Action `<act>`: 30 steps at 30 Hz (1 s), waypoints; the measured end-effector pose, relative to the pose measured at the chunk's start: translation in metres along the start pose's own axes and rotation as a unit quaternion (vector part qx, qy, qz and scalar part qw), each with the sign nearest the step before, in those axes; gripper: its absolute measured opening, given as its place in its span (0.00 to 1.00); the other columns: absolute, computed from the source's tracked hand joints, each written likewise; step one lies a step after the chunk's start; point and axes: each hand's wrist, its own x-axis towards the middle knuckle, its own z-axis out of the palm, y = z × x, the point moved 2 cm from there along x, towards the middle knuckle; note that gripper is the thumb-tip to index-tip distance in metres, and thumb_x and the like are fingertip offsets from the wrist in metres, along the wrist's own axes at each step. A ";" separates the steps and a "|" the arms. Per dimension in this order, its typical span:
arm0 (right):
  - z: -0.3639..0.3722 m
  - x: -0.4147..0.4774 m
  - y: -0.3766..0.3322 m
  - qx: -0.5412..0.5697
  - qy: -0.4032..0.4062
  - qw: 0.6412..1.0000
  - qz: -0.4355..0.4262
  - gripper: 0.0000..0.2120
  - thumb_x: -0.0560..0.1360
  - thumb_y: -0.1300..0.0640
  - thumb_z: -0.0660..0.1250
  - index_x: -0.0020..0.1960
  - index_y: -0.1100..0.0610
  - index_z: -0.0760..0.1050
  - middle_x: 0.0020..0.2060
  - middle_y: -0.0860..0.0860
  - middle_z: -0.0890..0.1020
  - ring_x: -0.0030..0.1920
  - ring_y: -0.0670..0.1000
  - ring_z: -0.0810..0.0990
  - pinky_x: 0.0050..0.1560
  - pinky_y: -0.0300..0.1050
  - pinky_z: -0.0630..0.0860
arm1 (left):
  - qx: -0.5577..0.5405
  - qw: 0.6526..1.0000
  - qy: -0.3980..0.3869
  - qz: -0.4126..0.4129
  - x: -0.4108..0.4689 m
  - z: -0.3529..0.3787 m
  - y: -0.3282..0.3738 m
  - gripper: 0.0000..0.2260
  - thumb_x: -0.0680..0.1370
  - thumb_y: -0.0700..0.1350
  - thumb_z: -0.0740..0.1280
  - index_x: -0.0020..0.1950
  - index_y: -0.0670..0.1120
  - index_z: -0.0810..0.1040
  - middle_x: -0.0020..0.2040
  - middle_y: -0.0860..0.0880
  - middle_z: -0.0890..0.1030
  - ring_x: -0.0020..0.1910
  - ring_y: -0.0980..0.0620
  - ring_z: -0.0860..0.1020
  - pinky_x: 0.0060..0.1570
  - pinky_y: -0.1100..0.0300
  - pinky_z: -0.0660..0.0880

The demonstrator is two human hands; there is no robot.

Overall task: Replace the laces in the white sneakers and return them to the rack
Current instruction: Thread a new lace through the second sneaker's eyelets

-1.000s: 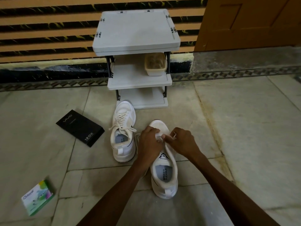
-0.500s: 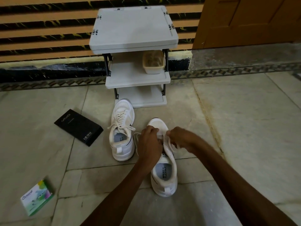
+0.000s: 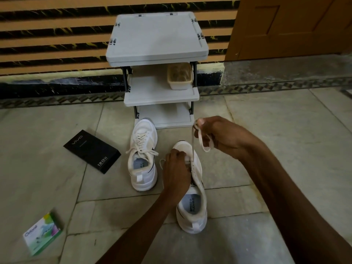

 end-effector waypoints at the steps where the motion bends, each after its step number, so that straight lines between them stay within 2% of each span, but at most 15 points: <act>1: 0.000 0.003 0.003 -0.099 0.026 0.995 0.001 0.15 0.83 0.54 0.56 0.46 0.62 0.76 0.35 0.53 0.75 0.35 0.49 0.72 0.39 0.42 0.70 | 0.001 1.000 -0.001 -0.010 -0.001 -0.001 -0.001 0.16 0.76 0.43 0.66 0.64 0.44 0.74 0.62 0.43 0.72 0.60 0.42 0.71 0.59 0.51 0.69; 3: 0.001 0.014 0.019 -0.211 0.066 0.975 0.022 0.17 0.82 0.50 0.58 0.45 0.62 0.77 0.35 0.54 0.76 0.35 0.50 0.73 0.39 0.43 0.70 | -0.019 0.998 -0.012 -0.060 0.000 -0.003 -0.005 0.21 0.77 0.48 0.66 0.68 0.46 0.69 0.65 0.44 0.69 0.62 0.43 0.69 0.61 0.53 0.66; 6: 0.002 0.028 0.048 -0.264 0.113 0.957 0.045 0.17 0.81 0.51 0.61 0.48 0.64 0.80 0.40 0.57 0.82 0.38 0.50 0.77 0.41 0.46 0.74 | -0.061 0.987 -0.061 -0.134 0.001 -0.004 -0.014 0.26 0.76 0.54 0.65 0.71 0.49 0.63 0.65 0.44 0.68 0.63 0.43 0.69 0.59 0.52 0.67; 9: 0.001 0.037 0.069 -0.312 0.126 0.940 0.055 0.14 0.80 0.58 0.61 0.49 0.64 0.82 0.47 0.59 0.84 0.47 0.56 0.81 0.53 0.52 0.79 | -0.021 0.986 -0.101 -0.130 0.005 -0.007 -0.022 0.25 0.76 0.60 0.61 0.68 0.50 0.62 0.60 0.44 0.77 0.58 0.41 0.76 0.54 0.49 0.73; 11: -0.001 0.038 0.074 -0.340 0.128 0.931 0.040 0.11 0.78 0.62 0.62 0.48 0.62 0.84 0.48 0.59 0.84 0.49 0.56 0.82 0.54 0.52 0.79 | -0.008 0.986 -0.114 -0.120 0.009 -0.012 -0.024 0.22 0.77 0.60 0.59 0.63 0.48 0.63 0.55 0.43 0.80 0.54 0.41 0.78 0.50 0.50 0.74; 12: -0.002 0.037 0.074 -0.351 0.132 0.927 0.027 0.11 0.77 0.64 0.62 0.48 0.61 0.84 0.47 0.57 0.85 0.47 0.55 0.82 0.51 0.49 0.80 | -0.013 0.986 -0.121 -0.112 0.012 -0.017 -0.022 0.18 0.78 0.58 0.59 0.61 0.47 0.65 0.53 0.43 0.80 0.53 0.41 0.78 0.49 0.52 0.74; 14: -0.004 0.034 0.074 -0.374 0.151 0.915 -0.018 0.11 0.76 0.66 0.64 0.47 0.57 0.85 0.45 0.53 0.85 0.41 0.48 0.81 0.41 0.36 0.76 | -0.068 0.985 -0.131 -0.091 0.018 -0.028 -0.016 0.08 0.79 0.50 0.59 0.56 0.49 0.71 0.48 0.45 0.82 0.49 0.45 0.80 0.49 0.53 0.76; 15: -0.005 0.034 0.075 -0.383 0.169 0.907 -0.047 0.11 0.75 0.66 0.65 0.46 0.55 0.85 0.44 0.50 0.85 0.37 0.44 0.79 0.36 0.29 0.71 | -0.116 0.979 -0.139 -0.092 0.021 -0.034 -0.013 0.06 0.79 0.46 0.59 0.53 0.50 0.74 0.45 0.47 0.82 0.46 0.47 0.81 0.48 0.53 0.77; 16: -0.006 0.032 0.072 -0.387 0.192 0.898 -0.083 0.11 0.75 0.65 0.66 0.44 0.53 0.85 0.44 0.48 0.84 0.36 0.41 0.77 0.34 0.25 0.66 | -0.166 0.971 -0.141 -0.094 0.025 -0.045 -0.007 0.08 0.79 0.42 0.58 0.51 0.51 0.76 0.44 0.50 0.82 0.43 0.50 0.80 0.46 0.54 0.77; 18: -0.008 0.032 0.065 -0.370 0.218 0.892 -0.143 0.09 0.74 0.61 0.70 0.42 0.50 0.85 0.41 0.43 0.83 0.39 0.40 0.76 0.35 0.23 0.65 | -0.255 0.950 -0.150 -0.104 0.033 -0.064 0.002 0.13 0.80 0.39 0.56 0.50 0.50 0.79 0.39 0.55 0.78 0.36 0.56 0.76 0.35 0.60 0.73; 21: -0.010 0.023 0.030 -0.301 0.225 0.907 -0.190 0.06 0.76 0.55 0.70 0.42 0.49 0.84 0.34 0.35 0.76 0.36 0.36 0.76 0.38 0.22 0.66 | -0.354 0.916 -0.143 -0.118 0.048 -0.103 0.020 0.15 0.79 0.37 0.55 0.48 0.48 0.80 0.28 0.54 0.71 0.25 0.58 0.67 0.26 0.65 0.63; 23: -0.010 0.017 0.001 -0.224 0.223 0.929 -0.190 0.04 0.75 0.54 0.71 0.43 0.52 0.84 0.35 0.39 0.81 0.34 0.34 0.78 0.36 0.25 0.70 | -0.393 0.902 -0.141 -0.106 0.058 -0.134 0.034 0.14 0.81 0.38 0.55 0.47 0.48 0.80 0.25 0.54 0.68 0.23 0.58 0.64 0.25 0.65 0.61; 25: -0.010 0.010 -0.028 -0.146 0.221 0.943 -0.200 0.04 0.73 0.55 0.72 0.44 0.54 0.85 0.36 0.46 0.84 0.32 0.37 0.79 0.34 0.28 0.72 | -0.430 0.888 -0.145 -0.076 0.066 -0.167 0.048 0.13 0.82 0.38 0.55 0.49 0.46 0.79 0.26 0.53 0.66 0.23 0.57 0.61 0.24 0.65 0.58; 28: -0.009 -0.004 -0.067 -0.077 0.188 0.948 -0.245 0.05 0.73 0.57 0.73 0.45 0.60 0.84 0.37 0.54 0.85 0.32 0.43 0.79 0.33 0.33 0.75 | -0.462 0.876 -0.138 -0.031 0.072 -0.213 0.065 0.13 0.82 0.37 0.55 0.53 0.43 0.79 0.28 0.51 0.66 0.24 0.56 0.62 0.24 0.66 0.59; 30: -0.010 -0.013 -0.096 -0.049 0.175 0.943 -0.277 0.06 0.72 0.58 0.73 0.45 0.61 0.84 0.37 0.57 0.85 0.34 0.48 0.80 0.34 0.37 0.77 | -0.459 0.880 -0.117 -0.008 0.075 -0.242 0.076 0.12 0.82 0.38 0.55 0.54 0.43 0.79 0.29 0.51 0.68 0.26 0.56 0.65 0.26 0.66 0.62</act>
